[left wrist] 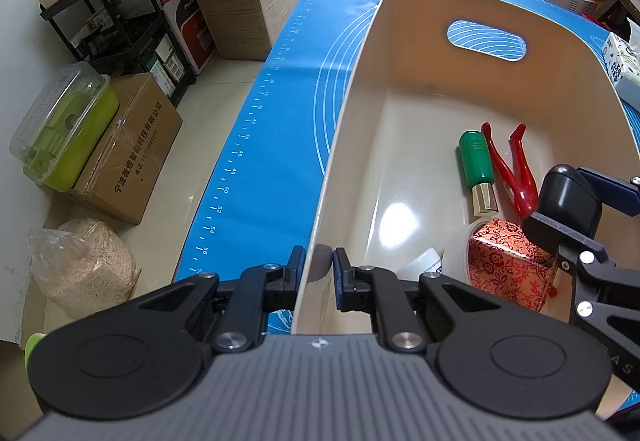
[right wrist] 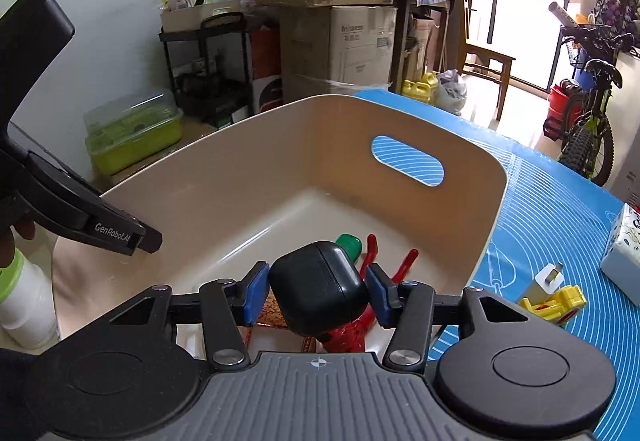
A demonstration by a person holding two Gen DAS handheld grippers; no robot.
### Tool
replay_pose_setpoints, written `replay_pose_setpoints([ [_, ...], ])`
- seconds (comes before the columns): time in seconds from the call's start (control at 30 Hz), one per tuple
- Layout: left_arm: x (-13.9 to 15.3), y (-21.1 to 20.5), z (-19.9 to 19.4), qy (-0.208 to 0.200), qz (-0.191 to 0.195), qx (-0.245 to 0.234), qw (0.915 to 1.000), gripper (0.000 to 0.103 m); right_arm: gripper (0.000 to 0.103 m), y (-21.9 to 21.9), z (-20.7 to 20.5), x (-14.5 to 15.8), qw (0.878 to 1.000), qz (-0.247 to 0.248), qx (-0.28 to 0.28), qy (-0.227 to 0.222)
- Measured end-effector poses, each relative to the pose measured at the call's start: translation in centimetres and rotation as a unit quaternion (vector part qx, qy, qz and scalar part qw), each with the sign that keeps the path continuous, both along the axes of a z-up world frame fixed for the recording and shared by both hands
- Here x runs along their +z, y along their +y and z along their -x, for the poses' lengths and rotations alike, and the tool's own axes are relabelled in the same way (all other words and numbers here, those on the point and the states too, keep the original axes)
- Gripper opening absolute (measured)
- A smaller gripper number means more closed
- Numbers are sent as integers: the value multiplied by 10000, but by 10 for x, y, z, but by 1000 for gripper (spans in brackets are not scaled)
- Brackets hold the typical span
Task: Organize rigid objects
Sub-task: 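Carry the black earbud case into the basket and release it, then move the right gripper to the yellow toy piece and grasp it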
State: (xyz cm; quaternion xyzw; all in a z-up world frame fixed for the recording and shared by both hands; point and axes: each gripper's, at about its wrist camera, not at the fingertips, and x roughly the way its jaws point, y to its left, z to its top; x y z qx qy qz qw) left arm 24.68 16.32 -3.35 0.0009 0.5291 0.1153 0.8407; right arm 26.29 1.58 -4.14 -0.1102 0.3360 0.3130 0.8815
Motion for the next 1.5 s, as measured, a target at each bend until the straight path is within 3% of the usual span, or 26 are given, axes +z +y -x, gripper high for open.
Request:
replay_pose_setpoints([
  [0.17, 0, 0, 0, 1, 2, 2, 10000, 17, 58, -4, -3, 1, 10000, -22, 26, 28],
  [0.4, 0, 0, -1, 7, -7, 3, 10000, 17, 62, -20, -10, 10, 9986, -440, -154, 247],
  [0.73, 0, -1, -1, 7, -8, 7, 10000, 17, 65, -87, -41, 36, 9862, -1009, -1311, -107],
  [0.9, 0, -1, -1, 7, -10, 7, 10000, 17, 65, -123, -62, 21, 9742, -948, -2049, -35],
  [1.13, 1, 0, 0, 7, -15, 4, 10000, 17, 65, -150, -86, -23, 9580, -645, -2790, 155],
  [1.33, 1, 1, 1, 9, -18, 0, 10000, 17, 65, -156, -104, -50, 9465, -665, -3128, 426],
  [1.5, 1, 2, 2, 15, -29, -1, 10000, 17, 69, -153, -110, -63, 9463, -680, -3123, 485],
])
